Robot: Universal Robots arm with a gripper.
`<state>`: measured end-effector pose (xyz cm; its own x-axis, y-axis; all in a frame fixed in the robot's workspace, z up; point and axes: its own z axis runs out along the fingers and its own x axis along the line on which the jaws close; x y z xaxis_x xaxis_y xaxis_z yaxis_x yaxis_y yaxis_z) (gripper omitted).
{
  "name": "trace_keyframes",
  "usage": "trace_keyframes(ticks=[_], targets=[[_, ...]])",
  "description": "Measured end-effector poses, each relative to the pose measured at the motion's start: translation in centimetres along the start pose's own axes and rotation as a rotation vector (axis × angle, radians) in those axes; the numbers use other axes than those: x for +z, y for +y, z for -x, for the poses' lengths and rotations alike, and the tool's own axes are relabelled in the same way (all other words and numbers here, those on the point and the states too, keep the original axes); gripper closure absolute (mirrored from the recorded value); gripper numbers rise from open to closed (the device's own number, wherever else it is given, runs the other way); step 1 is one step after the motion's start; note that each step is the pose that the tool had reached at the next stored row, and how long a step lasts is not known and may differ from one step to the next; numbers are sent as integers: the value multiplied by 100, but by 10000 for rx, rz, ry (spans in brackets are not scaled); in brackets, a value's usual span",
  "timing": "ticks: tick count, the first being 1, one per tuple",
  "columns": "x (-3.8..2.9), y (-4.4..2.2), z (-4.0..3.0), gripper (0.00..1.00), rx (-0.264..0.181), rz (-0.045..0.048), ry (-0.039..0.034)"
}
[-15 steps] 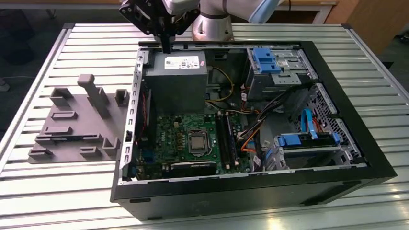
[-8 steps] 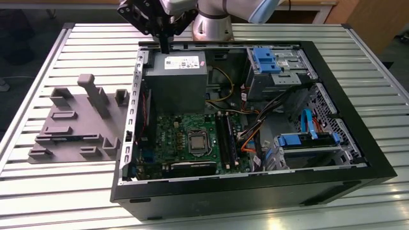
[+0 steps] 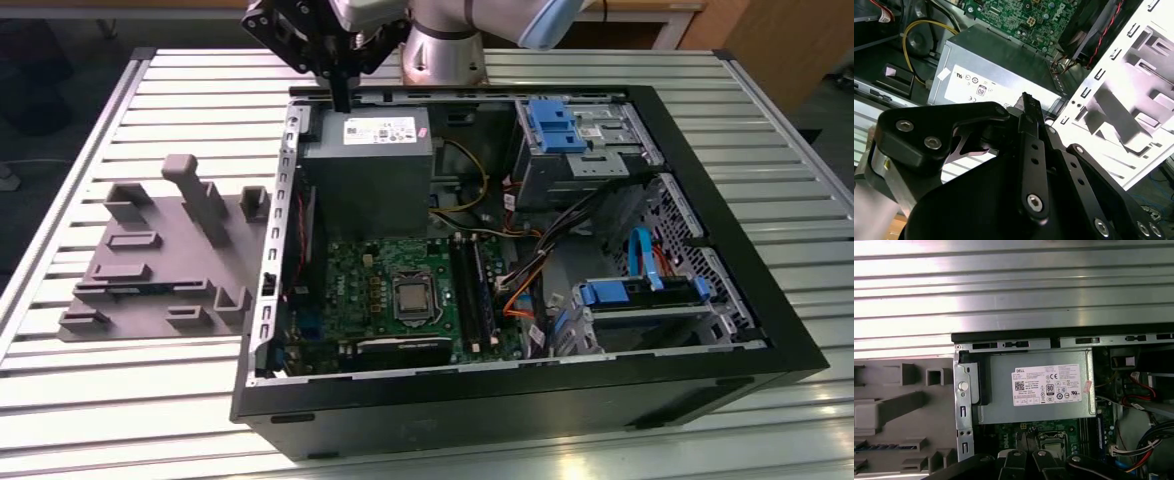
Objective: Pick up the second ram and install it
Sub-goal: 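Reach for the second ram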
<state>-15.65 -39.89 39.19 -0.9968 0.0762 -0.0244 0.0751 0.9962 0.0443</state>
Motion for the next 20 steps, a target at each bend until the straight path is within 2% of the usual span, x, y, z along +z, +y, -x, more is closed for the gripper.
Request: trace_keyframes(ticks=[20], targets=[[4,-5,-64,89,0,0,0]])
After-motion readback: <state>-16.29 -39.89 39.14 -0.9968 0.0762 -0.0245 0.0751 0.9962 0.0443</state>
